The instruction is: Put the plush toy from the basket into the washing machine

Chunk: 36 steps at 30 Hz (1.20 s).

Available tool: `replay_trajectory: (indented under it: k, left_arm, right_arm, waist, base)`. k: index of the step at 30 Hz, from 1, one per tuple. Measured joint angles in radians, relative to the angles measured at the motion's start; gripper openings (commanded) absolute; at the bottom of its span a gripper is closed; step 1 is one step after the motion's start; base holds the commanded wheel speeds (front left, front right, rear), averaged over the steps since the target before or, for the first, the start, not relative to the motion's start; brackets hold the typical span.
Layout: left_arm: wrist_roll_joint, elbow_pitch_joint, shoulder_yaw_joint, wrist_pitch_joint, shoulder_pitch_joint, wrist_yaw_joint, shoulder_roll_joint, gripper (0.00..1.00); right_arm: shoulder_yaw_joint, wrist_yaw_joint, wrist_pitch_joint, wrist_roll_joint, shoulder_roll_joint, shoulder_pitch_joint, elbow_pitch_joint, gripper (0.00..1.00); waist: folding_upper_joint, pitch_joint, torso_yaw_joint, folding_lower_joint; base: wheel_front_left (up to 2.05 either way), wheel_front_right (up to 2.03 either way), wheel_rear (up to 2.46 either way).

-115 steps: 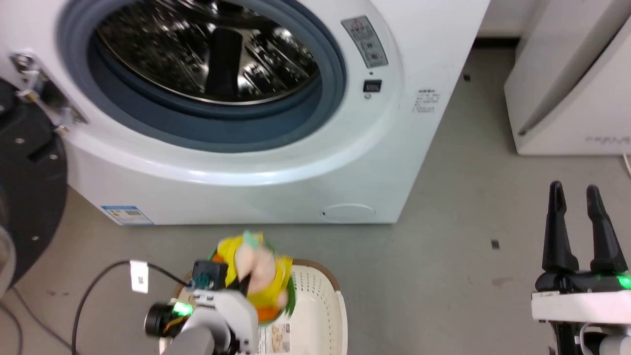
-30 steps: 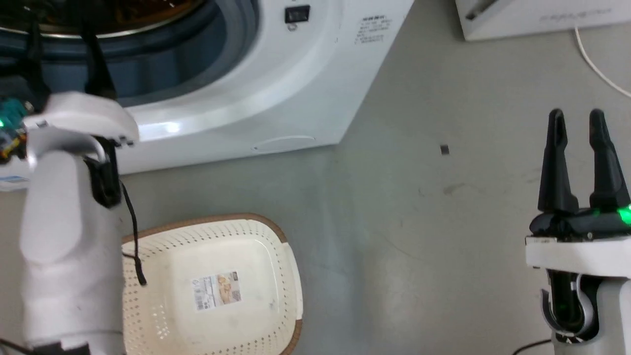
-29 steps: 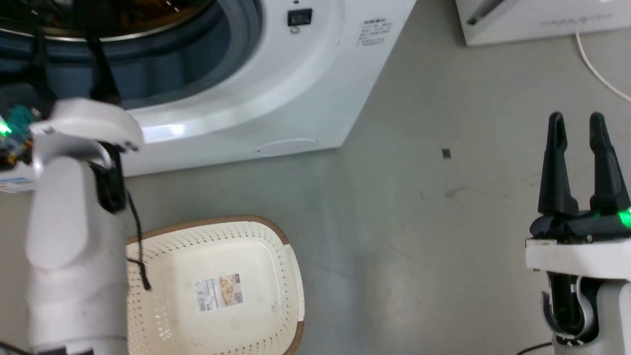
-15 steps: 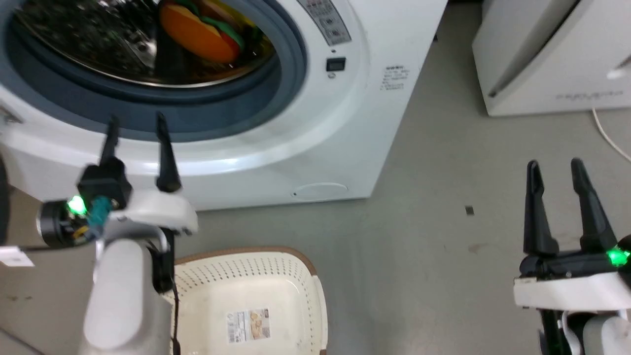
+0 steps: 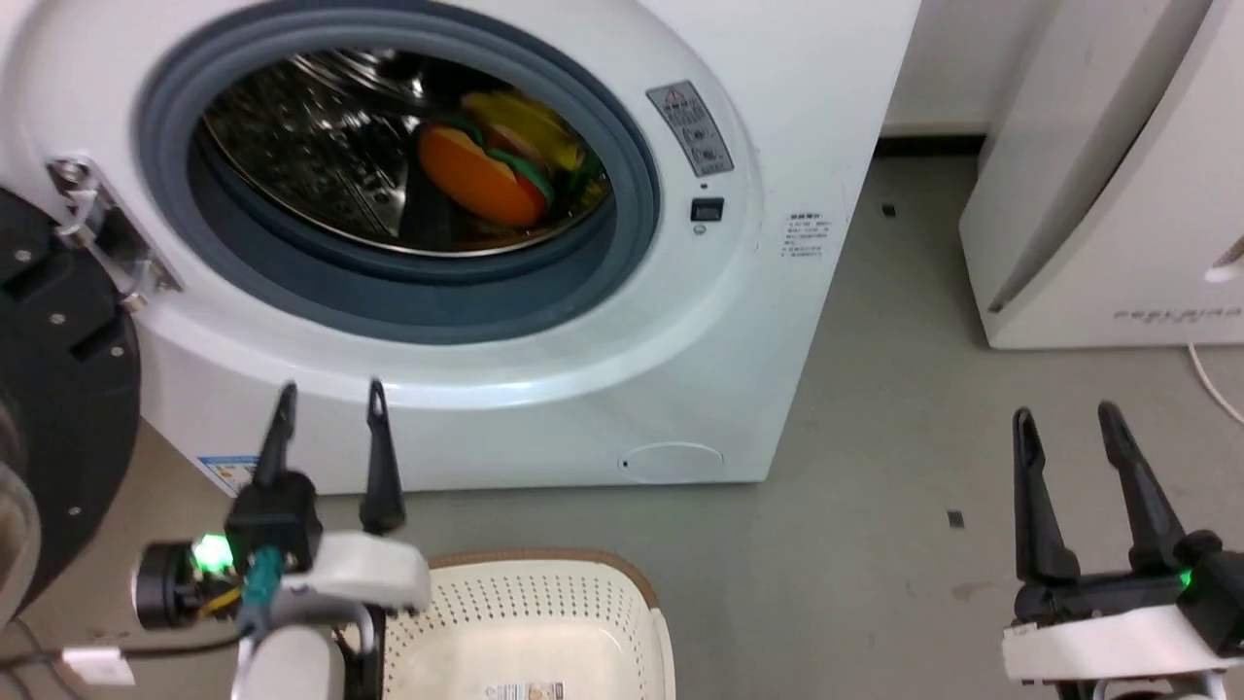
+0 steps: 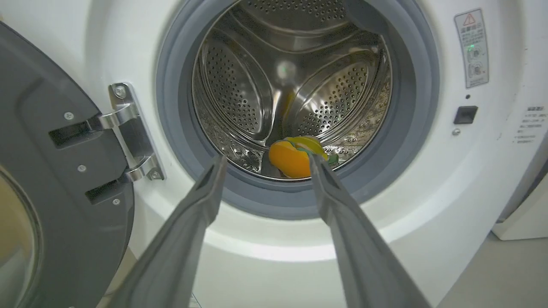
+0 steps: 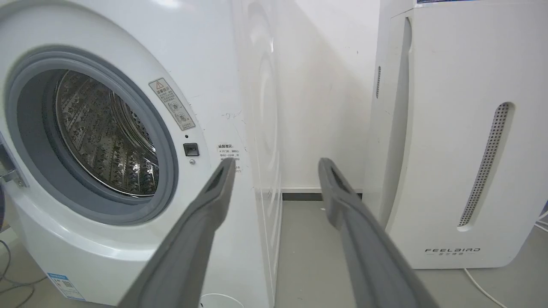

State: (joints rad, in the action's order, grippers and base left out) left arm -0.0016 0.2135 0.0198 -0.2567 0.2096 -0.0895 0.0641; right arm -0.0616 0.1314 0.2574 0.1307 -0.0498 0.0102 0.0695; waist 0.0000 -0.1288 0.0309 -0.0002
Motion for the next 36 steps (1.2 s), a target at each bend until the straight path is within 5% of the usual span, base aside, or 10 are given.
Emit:
replay_trajectory:
  k: [16, 17, 36]
  left_arm:
    - [-0.020, -0.028, -0.049, 0.000, -0.174, 0.022, -0.009, 1.00]
    - [-0.019, -0.028, -0.049, 0.000, -0.175, 0.021, -0.009, 0.00]
    - [-0.019, -0.043, -0.047, 0.028, -0.174, 0.022, -0.011, 0.00]
  right_arm:
    - [-0.007, 0.000, 0.000, -0.026, 0.000, -0.089, -0.022, 1.00]
    - [-0.007, 0.000, 0.000, -0.026, 0.000, -0.089, -0.023, 0.00]
    - [0.001, 0.000, -0.027, -0.034, 0.000, -0.087, -0.025, 0.00]
  waist:
    - [0.0000, 0.101, -0.052, 0.0000]
    - [0.0000, 0.103, -0.053, 0.0000]
    - [0.0000, 0.106, -0.050, 0.0001]
  base:
    - [0.00, 0.00, 0.00]
    - [0.00, 0.00, 0.00]
    - [0.00, 0.00, 0.00]
